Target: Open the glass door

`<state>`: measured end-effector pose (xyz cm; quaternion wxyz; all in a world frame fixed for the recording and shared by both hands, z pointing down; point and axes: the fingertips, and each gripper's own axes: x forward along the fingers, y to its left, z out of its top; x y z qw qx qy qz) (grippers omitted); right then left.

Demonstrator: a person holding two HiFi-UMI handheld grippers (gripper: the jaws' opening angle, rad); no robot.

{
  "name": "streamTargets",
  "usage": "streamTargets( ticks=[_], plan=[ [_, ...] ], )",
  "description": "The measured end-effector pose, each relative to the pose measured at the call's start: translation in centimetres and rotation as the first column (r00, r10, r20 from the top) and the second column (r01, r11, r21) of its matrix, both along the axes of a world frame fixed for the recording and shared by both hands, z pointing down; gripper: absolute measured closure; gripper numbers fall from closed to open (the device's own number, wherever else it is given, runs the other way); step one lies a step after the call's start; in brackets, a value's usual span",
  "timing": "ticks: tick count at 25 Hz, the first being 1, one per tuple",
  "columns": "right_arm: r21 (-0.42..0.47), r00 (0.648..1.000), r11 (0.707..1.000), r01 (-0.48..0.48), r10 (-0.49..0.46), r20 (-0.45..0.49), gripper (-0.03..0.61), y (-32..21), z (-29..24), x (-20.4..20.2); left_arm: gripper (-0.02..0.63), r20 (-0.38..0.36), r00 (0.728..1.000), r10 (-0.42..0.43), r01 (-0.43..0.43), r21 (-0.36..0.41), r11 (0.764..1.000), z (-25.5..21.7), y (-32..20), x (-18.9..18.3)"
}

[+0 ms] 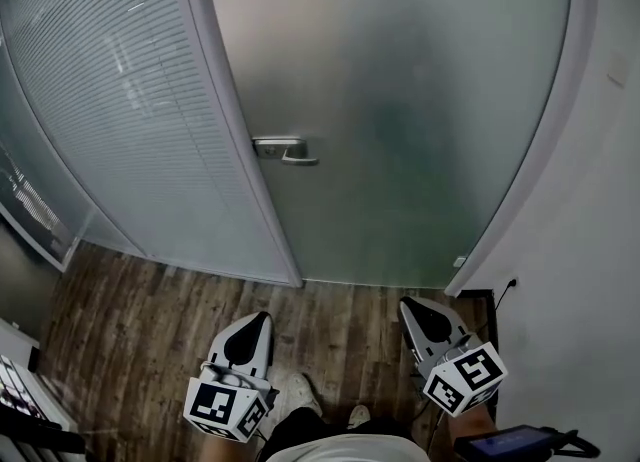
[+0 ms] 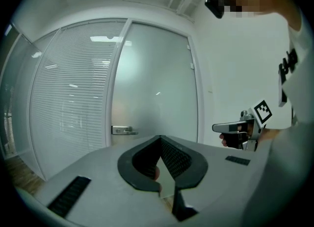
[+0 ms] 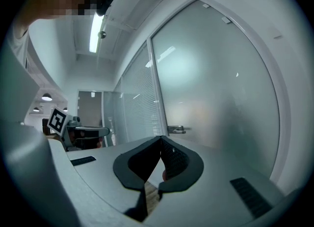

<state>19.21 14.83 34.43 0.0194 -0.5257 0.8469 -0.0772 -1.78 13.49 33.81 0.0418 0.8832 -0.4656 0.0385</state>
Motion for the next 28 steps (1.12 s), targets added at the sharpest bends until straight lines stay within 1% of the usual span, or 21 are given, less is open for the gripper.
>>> streamTargets(
  ticks=[3, 7, 11, 17, 22, 26, 28],
  plan=[
    [-0.001, 1.0, 1.0, -0.005, 0.005, -0.012, 0.577, -1.6, 0.5, 0.3, 0.615, -0.015, 1.0, 0.008, -0.008, -0.006, 1.0, 0.6, -2.1, 0.3],
    [-0.001, 0.999, 1.0, -0.027, 0.027, -0.031, 0.577, -4.7, 0.5, 0.8, 0.615, -0.042, 0.999, 0.03, -0.03, 0.005, 1.0, 0.7, -6.0, 0.9],
    [0.004, 0.998, 0.999, -0.039, 0.039, -0.045, 0.577, -8.8, 0.2, -0.1, 0.615, -0.047, 0.997, 0.058, -0.057, 0.017, 0.998, 0.7, -10.2, 0.6],
    [0.014, 0.995, 0.998, -0.062, 0.063, -0.072, 0.577, -17.0, -1.8, -2.8, 0.615, -0.059, 0.996, 0.074, -0.072, 0.025, 0.997, -0.4, -18.9, -2.1],
    [0.021, 0.991, 0.995, -0.1, 0.101, -0.082, 0.577, -23.2, -1.2, -5.4, 0.615, -0.022, 0.995, 0.095, -0.094, 0.044, 0.995, 0.8, -25.7, -5.2],
    [0.034, 0.986, 0.991, -0.126, 0.129, -0.105, 0.577, -26.9, -1.9, -7.3, 0.615, -0.026, 0.994, 0.104, -0.103, 0.043, 0.994, 1.1, -30.1, -7.8],
    [0.023, 0.984, 0.991, -0.133, 0.135, -0.115, 0.577, -28.5, -1.3, -7.9, 0.615, -0.028, 0.995, 0.1, -0.099, 0.035, 0.994, 1.9, -32.1, -8.6]
  ],
)
